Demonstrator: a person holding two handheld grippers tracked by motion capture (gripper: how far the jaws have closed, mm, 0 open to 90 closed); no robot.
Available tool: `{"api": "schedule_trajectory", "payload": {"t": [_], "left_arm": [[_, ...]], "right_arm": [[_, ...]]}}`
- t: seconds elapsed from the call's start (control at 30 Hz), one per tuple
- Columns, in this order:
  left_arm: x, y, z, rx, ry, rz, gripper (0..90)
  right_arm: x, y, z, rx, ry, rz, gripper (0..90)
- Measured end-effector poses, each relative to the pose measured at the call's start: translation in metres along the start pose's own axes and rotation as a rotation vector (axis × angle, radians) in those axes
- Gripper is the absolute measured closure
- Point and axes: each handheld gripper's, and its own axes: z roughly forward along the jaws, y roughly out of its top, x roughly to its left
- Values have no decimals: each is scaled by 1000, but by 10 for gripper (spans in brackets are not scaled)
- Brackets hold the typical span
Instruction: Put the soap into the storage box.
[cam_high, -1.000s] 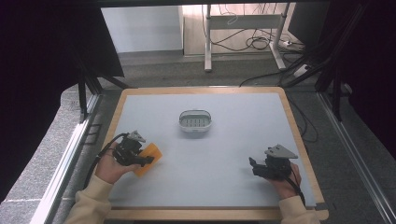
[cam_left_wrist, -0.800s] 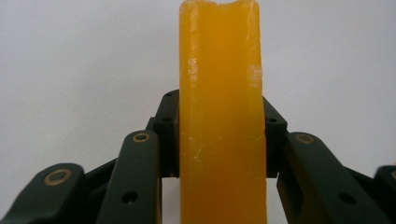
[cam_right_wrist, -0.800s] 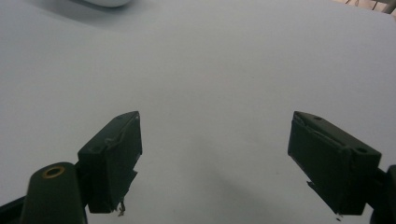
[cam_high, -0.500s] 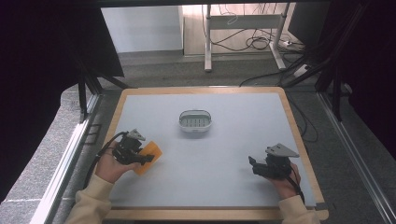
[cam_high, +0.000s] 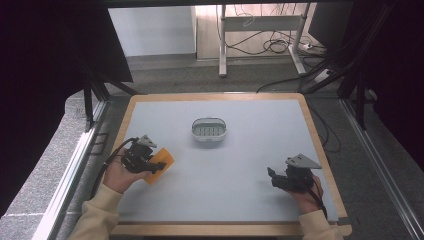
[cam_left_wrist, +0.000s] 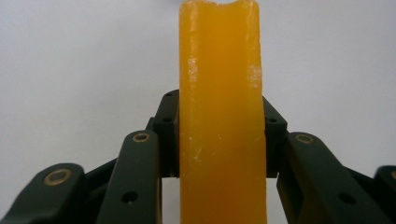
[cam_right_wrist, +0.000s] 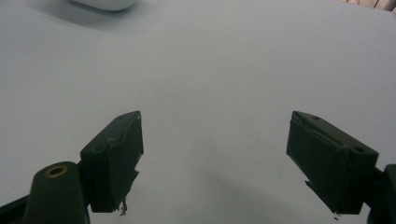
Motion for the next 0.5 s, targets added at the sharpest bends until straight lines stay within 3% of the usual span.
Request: {"api": "schedule_trajectory", "payload": {"t": [0.5], "left_arm": [[-1,18,-9,-40,-14,15,619]], "right_arm": [[0,-1,-2,-6,4,-6,191]]}}
